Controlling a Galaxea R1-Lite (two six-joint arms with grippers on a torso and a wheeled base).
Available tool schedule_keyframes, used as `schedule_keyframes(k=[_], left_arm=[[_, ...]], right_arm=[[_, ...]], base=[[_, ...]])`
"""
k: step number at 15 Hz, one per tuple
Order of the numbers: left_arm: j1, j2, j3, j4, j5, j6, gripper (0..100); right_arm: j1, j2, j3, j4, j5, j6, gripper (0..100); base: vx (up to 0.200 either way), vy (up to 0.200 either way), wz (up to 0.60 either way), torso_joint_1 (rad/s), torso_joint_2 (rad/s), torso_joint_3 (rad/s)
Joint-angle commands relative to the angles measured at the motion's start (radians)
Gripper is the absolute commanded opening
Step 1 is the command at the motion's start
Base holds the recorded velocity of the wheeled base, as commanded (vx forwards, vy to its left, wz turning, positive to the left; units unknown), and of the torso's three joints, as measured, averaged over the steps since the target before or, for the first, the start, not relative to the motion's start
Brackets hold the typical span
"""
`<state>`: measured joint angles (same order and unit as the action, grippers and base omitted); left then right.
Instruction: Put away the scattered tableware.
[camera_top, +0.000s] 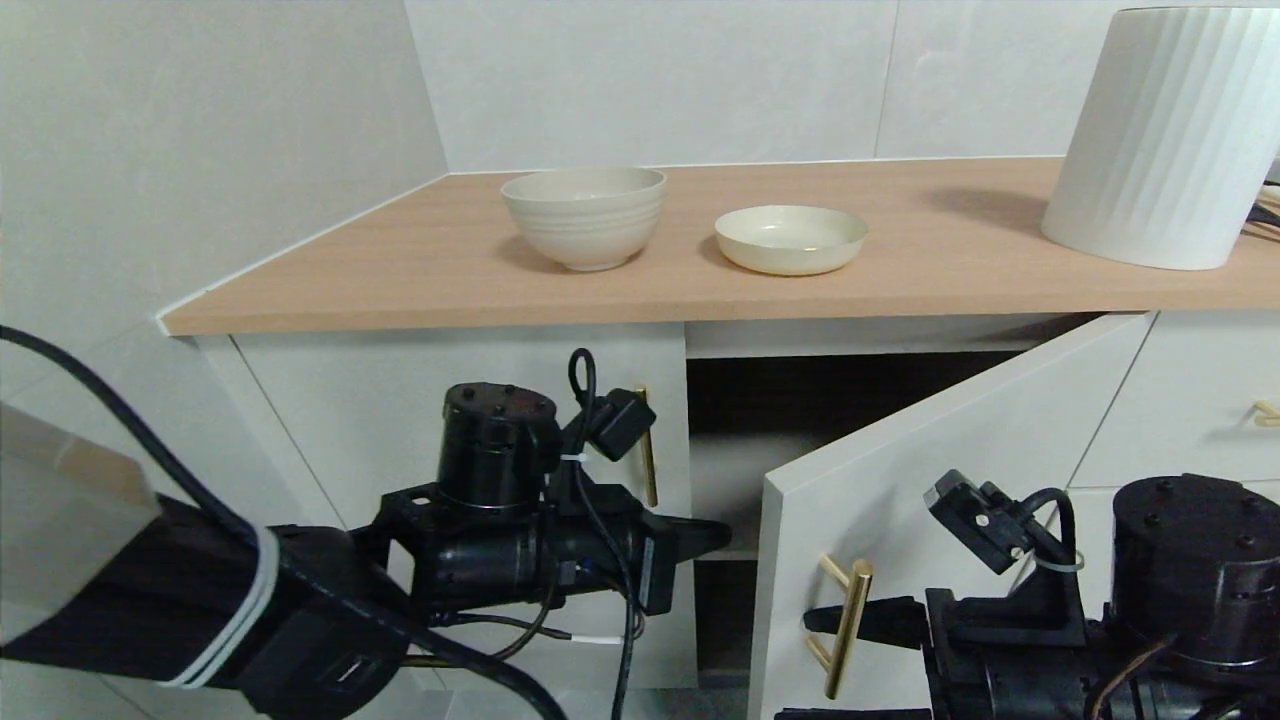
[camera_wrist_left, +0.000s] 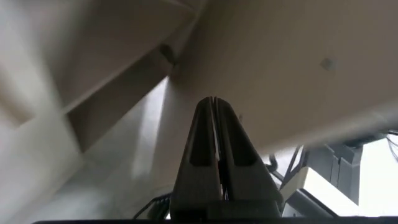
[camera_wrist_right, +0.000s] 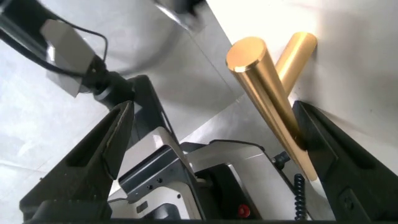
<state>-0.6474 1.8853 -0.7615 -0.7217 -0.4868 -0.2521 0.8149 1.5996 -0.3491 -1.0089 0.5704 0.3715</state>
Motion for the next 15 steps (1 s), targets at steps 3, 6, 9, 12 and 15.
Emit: schedule_keyframes(k=[3, 6, 9, 12, 15], left_arm=[[-0.092, 0.083, -0.055, -0.002, 0.001, -0.003, 0], [-0.146, 0.052, -0.055, -0.004, 0.001, -0.035, 0], [-0.169, 0.046, -0.055, -0.002, 0.007, -0.035, 0], [-0.172, 0.041, -0.055, -0.002, 0.033, -0.036, 0], [-0.172, 0.046, -0.058, -0.002, 0.045, -0.036, 0]], right_arm=[[-0.033, -0.010, -0.001, -0.008, -0.018, -0.003, 100], [-0.089, -0.009, -0.001, -0.008, -0.018, -0.029, 100], [-0.169, -0.024, 0.006, -0.007, -0.018, -0.049, 100], [-0.280, -0.089, 0.045, -0.002, -0.017, -0.049, 100], [-0.349, -0.162, 0.133, -0.003, -0.018, -0.068, 100]], base=[[0.000, 0.000, 0.00, 0.000, 0.00, 0.000], [0.000, 0.000, 0.00, 0.000, 0.00, 0.000], [0.000, 0.000, 0.00, 0.000, 0.00, 0.000], [0.000, 0.000, 0.00, 0.000, 0.00, 0.000], [0.000, 0.000, 0.00, 0.000, 0.00, 0.000]])
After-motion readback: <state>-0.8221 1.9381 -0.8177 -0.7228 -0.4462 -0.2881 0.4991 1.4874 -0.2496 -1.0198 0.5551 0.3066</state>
